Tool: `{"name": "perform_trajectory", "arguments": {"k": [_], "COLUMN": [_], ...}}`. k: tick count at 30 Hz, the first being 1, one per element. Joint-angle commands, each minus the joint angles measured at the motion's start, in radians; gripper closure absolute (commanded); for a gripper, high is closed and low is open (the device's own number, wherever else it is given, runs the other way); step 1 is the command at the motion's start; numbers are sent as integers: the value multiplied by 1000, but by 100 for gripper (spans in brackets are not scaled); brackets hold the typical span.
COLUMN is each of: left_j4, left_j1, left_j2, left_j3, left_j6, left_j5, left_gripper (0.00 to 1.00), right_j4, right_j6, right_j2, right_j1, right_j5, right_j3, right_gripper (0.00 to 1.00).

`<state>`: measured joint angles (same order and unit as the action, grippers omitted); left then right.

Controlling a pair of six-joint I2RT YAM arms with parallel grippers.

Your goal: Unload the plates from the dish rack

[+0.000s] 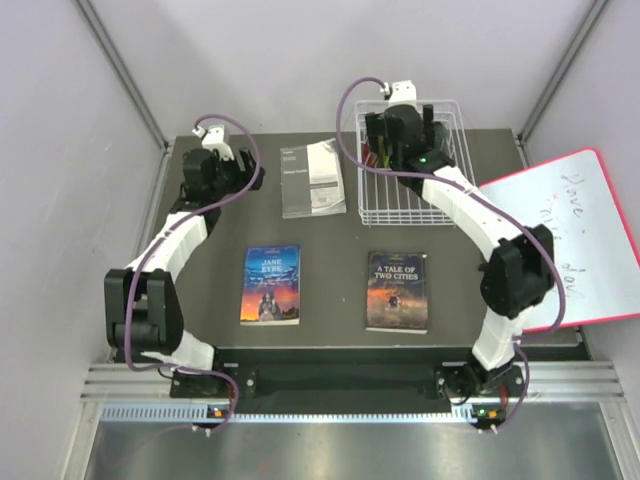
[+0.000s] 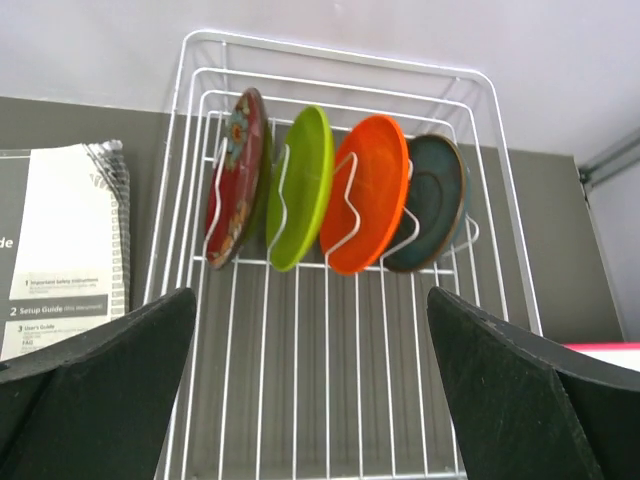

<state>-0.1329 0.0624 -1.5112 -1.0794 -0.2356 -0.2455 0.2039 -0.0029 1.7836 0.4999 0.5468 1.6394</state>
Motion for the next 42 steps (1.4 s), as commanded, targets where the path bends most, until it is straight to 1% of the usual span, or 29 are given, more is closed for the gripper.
{"name": "perform_trajectory", "arguments": {"k": [1, 2, 3, 4, 5, 7, 8, 9, 13, 16, 18, 19, 20, 21, 22, 24, 26, 27, 30, 33, 35, 39, 42], "left_j4": [-86, -94, -114, -132, -140, -163, -171, -192, -221, -263, -278, -286, -287, -287, -287, -289, -292, -297, -307, -324, -335, -326, -315], "left_j1": [2, 2, 2, 2, 2, 4, 4, 5, 8, 13, 19, 23, 25, 34, 37, 51, 59, 68, 76, 76, 76, 76, 76], "left_j2": [-38, -44, -59, -66, -73, -92, -98, -109, -133, -158, -170, -173, -176, -181, -182, -181, -175, -167, -155, -141, -141, -145, -152], "left_j3": [-56, -62, -62, -59, -57, -54, -51, -48, -39, -22, -13, -7, -7, -4, 1, 9, 27, 33, 61, 90, 104, 107, 105], "left_j6": [-34, -40, -45, -57, -60, -68, -71, -73, -103, -137, -148, -156, -157, -157, -156, -153, -143, -140, -133, -140, -143, -145, -139], "left_j5": [9, 11, 14, 14, 17, 18, 23, 29, 41, 46, 38, 35, 32, 32, 34, 34, 45, 49, 45, 34, 31, 17, 20], "left_gripper": [17, 16, 18, 19, 19, 15, 15, 15, 15, 16, 17, 17, 17, 17, 18, 18, 18, 18, 17, 17, 17, 18, 18], "right_j4": [17, 11, 40, 63, 84, 129, 134, 131, 75, 78, 74, 71, 89, 98, 103, 100, 85, 75, 26, 23, 41, 35, 23], "right_j6": [-63, -71, -91, -82, -74, -72, -69, -68, -37, -20, -20, -16, -3, -2, 27, 66, 92, 95, 75, 55, 73, 87, 84], "right_j2": [92, 111, 135, 193, 223, 302, 319, 339, 347, 369, 382, 395, 405, 431, 442, 462, 477, 490, 507, 536, 553, 571, 583], "right_j1": [14, 14, 14, 12, 12, 11, 12, 12, 9, 2, -4, -11, -17, -23, -37, -53, -75, -80, -89, -100, -115, -129, -127], "right_j5": [-51, -48, -42, -36, -28, -24, -21, -30, -16, -25, -67, -64, -65, -74, -83, -131, -160, -183, -182, -194, -222, -252, -260], "right_j3": [154, 164, 225, 273, 368, 451, 502, 514, 510, 531, 530, 534, 559, 569, 576, 571, 567, 562, 545, 579, 606, 597, 589], "right_gripper": [0, 0, 0, 0, 0, 0, 0, 0, 0, 1, 6, 7, 3, 2, 7, 8, 14, 14, 16, 16, 19, 21, 27]}}
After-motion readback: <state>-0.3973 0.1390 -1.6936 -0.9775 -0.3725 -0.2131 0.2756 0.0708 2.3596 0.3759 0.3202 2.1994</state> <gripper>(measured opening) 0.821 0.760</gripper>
